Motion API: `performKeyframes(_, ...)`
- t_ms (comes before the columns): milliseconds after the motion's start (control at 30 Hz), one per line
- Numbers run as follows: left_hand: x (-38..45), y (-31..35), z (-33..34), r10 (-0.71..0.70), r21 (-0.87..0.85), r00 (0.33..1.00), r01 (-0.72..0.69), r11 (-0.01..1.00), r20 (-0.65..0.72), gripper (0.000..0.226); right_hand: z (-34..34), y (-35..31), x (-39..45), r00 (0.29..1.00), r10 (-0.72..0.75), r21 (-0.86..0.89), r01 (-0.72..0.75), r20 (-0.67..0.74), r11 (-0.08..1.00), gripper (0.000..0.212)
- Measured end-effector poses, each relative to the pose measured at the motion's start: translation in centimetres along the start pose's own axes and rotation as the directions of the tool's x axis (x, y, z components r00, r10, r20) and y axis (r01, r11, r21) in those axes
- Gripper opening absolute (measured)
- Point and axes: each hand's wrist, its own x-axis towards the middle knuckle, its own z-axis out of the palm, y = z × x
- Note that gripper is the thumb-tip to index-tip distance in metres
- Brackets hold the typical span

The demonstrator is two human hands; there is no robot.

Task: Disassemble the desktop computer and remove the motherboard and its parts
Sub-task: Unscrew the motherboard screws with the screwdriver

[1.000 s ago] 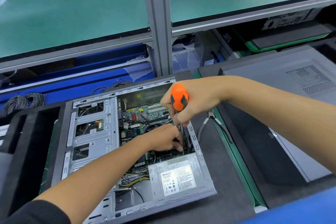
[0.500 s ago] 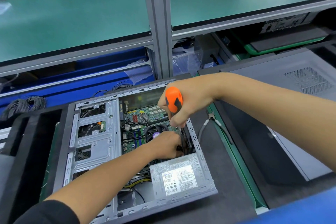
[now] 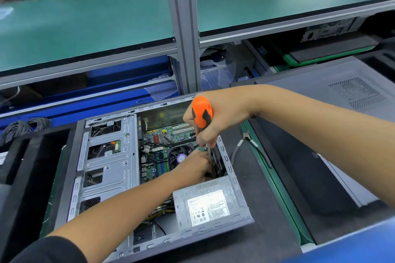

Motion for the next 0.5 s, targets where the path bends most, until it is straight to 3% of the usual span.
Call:
performKeyframes(233,0.3,0.3,-0.8,-0.077,-0.061,0.987,0.086,0.994,0.143,0.010,0.5,-0.1,-0.4,0.997,0.021,0.013,-0.020,-0.075,1.000,0.032)
performKeyframes(300,0.2,0.5,-1.6,-0.063,-0.169,0.981,0.094,0.981,0.184,0.015,0.7,0.1,-0.4,0.991,0.066,0.069,-0.058,-0.120,0.996,0.032)
performKeyframes(400,-0.6,0.7,-3.9,-0.143,-0.430,0.972,0.211,0.878,0.185,0.015,1.0,0.2,-0.3,0.981,0.100,0.105,-0.083,-0.166,0.991,0.032)
performKeyframes(500,-1.2,0.6,-5.7,-0.189,-0.539,0.968,0.249,0.804,0.166,0.007,1.1,0.1,-0.3,0.982,0.094,0.103,-0.078,-0.161,0.992,0.031)
